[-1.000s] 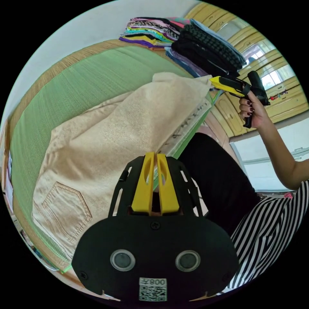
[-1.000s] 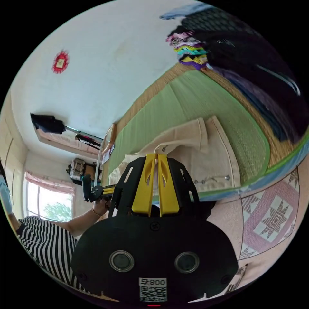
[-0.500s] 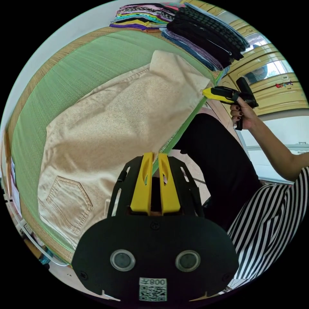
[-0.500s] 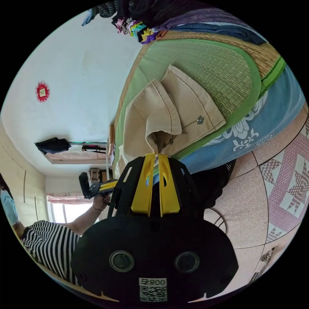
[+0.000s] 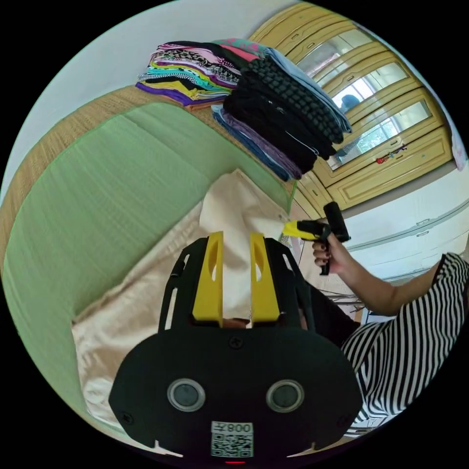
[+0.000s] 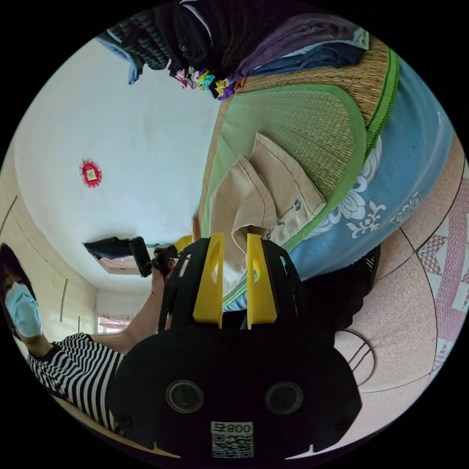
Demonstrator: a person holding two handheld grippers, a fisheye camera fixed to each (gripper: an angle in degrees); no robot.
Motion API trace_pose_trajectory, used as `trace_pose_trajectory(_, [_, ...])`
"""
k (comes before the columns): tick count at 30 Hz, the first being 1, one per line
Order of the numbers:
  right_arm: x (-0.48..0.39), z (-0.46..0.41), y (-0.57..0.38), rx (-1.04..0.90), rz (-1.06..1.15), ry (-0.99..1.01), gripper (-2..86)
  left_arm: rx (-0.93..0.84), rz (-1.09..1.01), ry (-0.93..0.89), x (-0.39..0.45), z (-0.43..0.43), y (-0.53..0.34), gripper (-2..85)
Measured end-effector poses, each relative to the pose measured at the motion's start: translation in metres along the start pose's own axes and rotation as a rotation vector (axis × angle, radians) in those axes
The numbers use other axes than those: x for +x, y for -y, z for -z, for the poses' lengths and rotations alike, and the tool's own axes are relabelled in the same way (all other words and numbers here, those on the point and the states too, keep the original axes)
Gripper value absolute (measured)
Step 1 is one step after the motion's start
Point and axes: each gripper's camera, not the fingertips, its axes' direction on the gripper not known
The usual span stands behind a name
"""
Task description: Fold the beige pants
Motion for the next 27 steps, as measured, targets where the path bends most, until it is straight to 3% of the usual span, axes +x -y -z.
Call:
trace_pose_trajectory(4, [0.009,0.024,-0.005,0.016,-0.052,0.016,8.4,-0.020,0.016,-0.007,-0.017,-0.030,0.055,9.8])
trace_pose_trajectory(11, [0.019,0.038,-0.005,0.001,-0.104,0.050,6.6,-0.211,0.094,-0.053,-0.048,-0.111,0.110,5.9])
trace_pose_trajectory(16, [0.006,0.059,-0.009,0.027,-0.055,0.063,1.7,-0.120,0.040,-0.126,-0.043,-0.114,0.122,2.0])
trace_pose_trajectory(21, [-0.034,0.100,-0.029,0.122,0.117,0.018,0.8,-0.033,-0.121,-0.071,-0.018,-0.103,0.149,1.2])
trace_pose_trajectory(27, [-0.023,0.099,-0.037,0.079,0.102,-0.132,0.5,-0.192,-0.110,0.031,-0.021,-0.174,0.171,1.0])
